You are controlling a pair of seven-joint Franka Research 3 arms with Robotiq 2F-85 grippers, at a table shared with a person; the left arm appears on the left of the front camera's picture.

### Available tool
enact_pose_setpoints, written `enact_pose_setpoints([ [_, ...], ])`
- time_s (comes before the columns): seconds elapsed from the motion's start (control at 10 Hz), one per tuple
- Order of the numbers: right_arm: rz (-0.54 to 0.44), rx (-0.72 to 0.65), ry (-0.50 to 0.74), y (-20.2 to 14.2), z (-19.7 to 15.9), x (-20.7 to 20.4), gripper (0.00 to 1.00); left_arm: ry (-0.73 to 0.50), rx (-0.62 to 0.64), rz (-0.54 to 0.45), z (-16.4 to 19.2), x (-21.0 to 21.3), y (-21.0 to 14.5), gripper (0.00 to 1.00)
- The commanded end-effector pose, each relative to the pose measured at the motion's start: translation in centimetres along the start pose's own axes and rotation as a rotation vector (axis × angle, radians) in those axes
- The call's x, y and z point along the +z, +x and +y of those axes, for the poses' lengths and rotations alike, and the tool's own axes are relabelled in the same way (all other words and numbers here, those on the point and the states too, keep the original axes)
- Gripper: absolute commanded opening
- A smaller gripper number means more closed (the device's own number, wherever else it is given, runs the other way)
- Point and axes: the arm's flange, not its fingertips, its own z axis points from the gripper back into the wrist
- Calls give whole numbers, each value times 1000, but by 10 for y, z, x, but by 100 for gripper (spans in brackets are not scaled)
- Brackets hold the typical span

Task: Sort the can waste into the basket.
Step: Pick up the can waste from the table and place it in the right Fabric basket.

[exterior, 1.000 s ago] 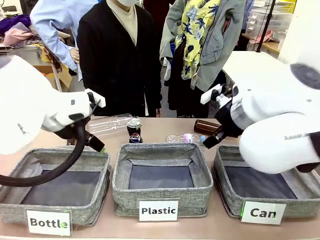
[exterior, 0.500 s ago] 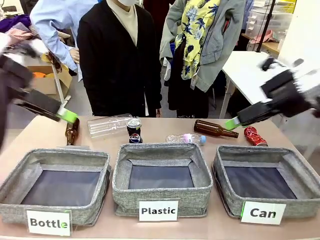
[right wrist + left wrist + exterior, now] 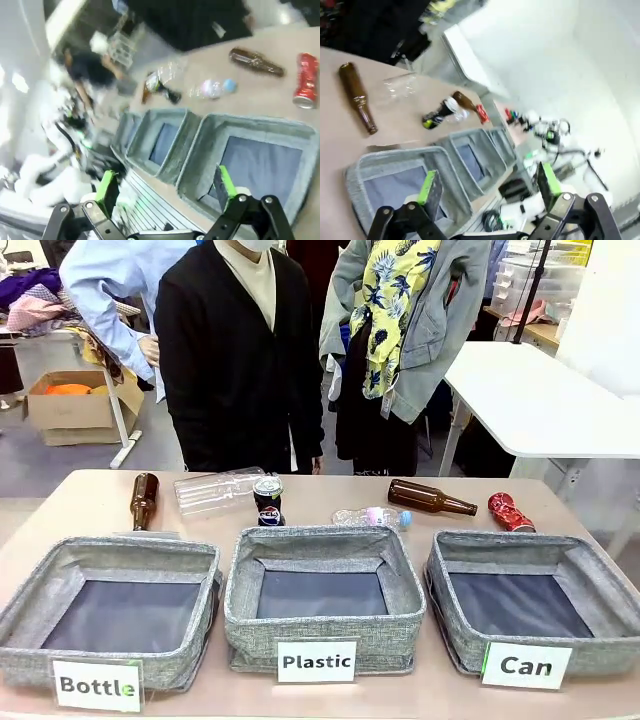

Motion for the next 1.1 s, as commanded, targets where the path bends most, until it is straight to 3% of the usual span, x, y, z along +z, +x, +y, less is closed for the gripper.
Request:
enact_pose_setpoints([
  [0.0,-129,-142,75,-37,-37,-13,100,-19,54,-145,10,-31,-97,100],
  [0.1,-192,-196,113,-41,-52,-10,100,18,32,-175,3,-41,-100,100],
  [0.2,-82,-96,26,-12,-30,18,100,50,47,-178,-9,-50,-94,100],
  [0.3,-82,-96,26,-12,-30,18,100,11,82,-145,42,12,-7,100],
  [1.0,-82,-96,26,-12,-30,18,100,11,82,-145,42,12,-7,100],
])
